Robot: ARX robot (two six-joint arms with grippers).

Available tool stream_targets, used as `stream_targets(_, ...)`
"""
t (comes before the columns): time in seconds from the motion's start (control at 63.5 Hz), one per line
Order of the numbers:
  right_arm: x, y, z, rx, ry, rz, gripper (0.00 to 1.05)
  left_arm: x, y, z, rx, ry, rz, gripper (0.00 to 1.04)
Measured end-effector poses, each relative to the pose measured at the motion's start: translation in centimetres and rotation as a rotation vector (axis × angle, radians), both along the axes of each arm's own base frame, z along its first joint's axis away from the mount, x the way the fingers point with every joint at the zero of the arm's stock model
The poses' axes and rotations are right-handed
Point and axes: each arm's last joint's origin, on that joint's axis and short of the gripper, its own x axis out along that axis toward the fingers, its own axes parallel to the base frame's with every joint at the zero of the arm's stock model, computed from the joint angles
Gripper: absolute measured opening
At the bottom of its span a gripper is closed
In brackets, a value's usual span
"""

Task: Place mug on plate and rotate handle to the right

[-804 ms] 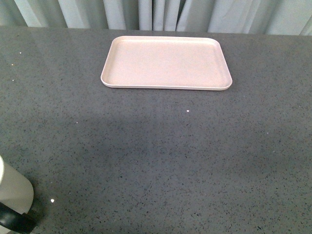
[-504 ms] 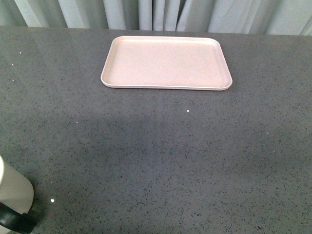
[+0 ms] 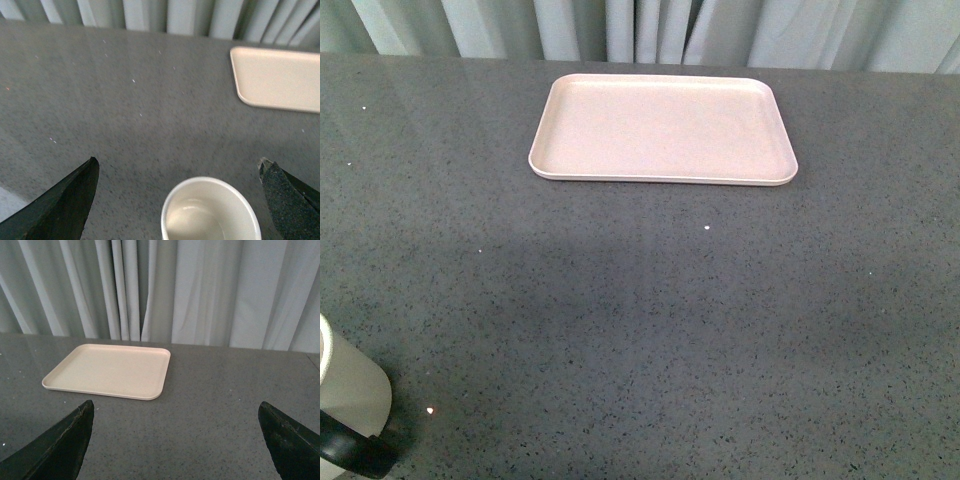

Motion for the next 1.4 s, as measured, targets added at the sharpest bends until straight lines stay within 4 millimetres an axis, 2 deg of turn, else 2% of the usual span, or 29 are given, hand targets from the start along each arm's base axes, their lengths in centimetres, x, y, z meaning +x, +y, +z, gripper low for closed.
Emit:
stream_targets(0.126,0.0,0.0,0.0,0.000,0.001,0.000,0.96,2.7,0.5,1.2,0.012,0.017,-0.026,0.95)
stream_targets(0.252,0.0,0.0,0.0,0.000,0.001,-0.001,0.96,6.9,2.5,2.0,0.068,0.049,-0.072,0.95)
stream_targets(0.394,0.0,0.0,0.0,0.000,0.001,-0.001,0.96,8.7,3.4,0.7,0.095,0.151,-0.148,0.95)
stream_targets(0.504,0.0,0.0,0.0,0.000,0.001,0.000,0.96,9.7,3.7,0.6,0.114,0.176,-0.202,0.95)
stream_targets(0.63,0.0,0.0,0.0,0.000,0.001,-0.001,0.96,10.2,4.2,-0.1,0.129,0.219,-0.229,0.95)
stream_targets(0.961,0.0,0.0,0.0,0.000,0.001,-0.001,0.96,8.8,6.7,-2.0,0.112,0.359,-0.329,0.95)
stream_targets(1.135,0.0,0.0,0.0,0.000,0.001,-0.001,0.96,8.9,7.8,-2.3,0.114,0.448,-0.386,0.95)
stream_targets(1.402,0.0,0.0,0.0,0.000,0.001,-0.001,0.96,9.7,8.2,-2.2,0.150,0.494,-0.438,0.95)
